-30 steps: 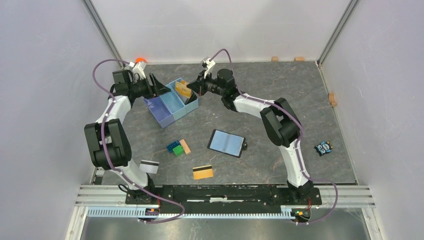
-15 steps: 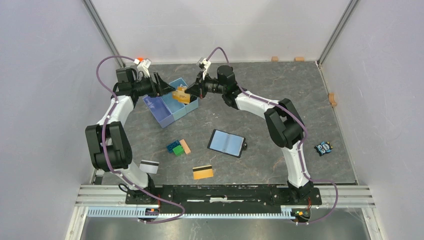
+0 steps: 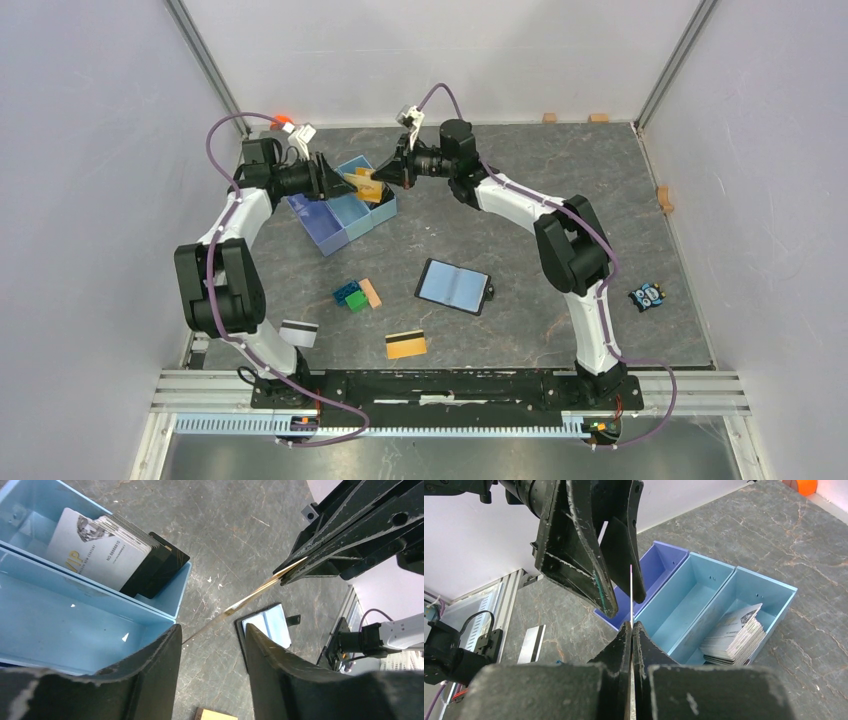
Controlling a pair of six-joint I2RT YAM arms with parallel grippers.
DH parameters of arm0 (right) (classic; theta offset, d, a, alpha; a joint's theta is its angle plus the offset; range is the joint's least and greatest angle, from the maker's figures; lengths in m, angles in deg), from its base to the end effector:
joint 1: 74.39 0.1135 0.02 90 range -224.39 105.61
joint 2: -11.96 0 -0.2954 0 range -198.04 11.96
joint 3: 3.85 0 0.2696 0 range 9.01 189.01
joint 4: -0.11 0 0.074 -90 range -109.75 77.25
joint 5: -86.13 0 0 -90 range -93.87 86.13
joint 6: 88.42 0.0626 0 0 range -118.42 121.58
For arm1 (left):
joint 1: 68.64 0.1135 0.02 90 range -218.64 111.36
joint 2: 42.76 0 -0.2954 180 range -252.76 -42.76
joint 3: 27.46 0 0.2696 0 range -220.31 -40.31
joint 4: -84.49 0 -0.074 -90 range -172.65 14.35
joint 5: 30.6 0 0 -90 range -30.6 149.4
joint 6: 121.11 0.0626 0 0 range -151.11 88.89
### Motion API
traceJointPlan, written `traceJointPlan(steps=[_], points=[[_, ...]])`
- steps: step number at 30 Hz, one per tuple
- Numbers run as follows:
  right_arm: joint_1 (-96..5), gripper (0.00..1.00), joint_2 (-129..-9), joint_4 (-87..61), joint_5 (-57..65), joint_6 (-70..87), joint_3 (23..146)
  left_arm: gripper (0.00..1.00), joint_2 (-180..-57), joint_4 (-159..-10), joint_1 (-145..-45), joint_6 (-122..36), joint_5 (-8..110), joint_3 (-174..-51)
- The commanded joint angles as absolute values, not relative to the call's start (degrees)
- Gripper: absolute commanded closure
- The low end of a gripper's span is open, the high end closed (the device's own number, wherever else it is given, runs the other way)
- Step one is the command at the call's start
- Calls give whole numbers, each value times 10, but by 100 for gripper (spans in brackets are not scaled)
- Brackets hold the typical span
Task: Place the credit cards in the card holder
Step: Place the credit card in the storage box.
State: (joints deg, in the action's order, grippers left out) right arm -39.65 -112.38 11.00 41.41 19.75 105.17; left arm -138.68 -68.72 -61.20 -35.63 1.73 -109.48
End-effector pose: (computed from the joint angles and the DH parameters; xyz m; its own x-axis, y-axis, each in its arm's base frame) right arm 0.4384 0.3581 0.2771 -0.3669 0.0126 -0.9302 -0.9143 0.1795 0.3631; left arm 0.3972 -0.0015 0.2725 -0.6891 -0.1325 -0.7125 0.5134 0.6047 -0.6089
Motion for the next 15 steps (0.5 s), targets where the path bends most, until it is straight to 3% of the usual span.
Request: traceJointPlan(steps=[1, 11, 15], points=[[-398, 100, -1111, 86, 434, 187, 1086, 51, -1388, -674, -619, -320, -1, -1119], [-407, 100, -1113, 62, 428, 179, 1092, 95, -1395, -663, -619, -318, -2, -1125], [-413, 100, -1110, 61, 410, 179, 1087, 98, -1392, -661, -619, -314, 5, -1124]])
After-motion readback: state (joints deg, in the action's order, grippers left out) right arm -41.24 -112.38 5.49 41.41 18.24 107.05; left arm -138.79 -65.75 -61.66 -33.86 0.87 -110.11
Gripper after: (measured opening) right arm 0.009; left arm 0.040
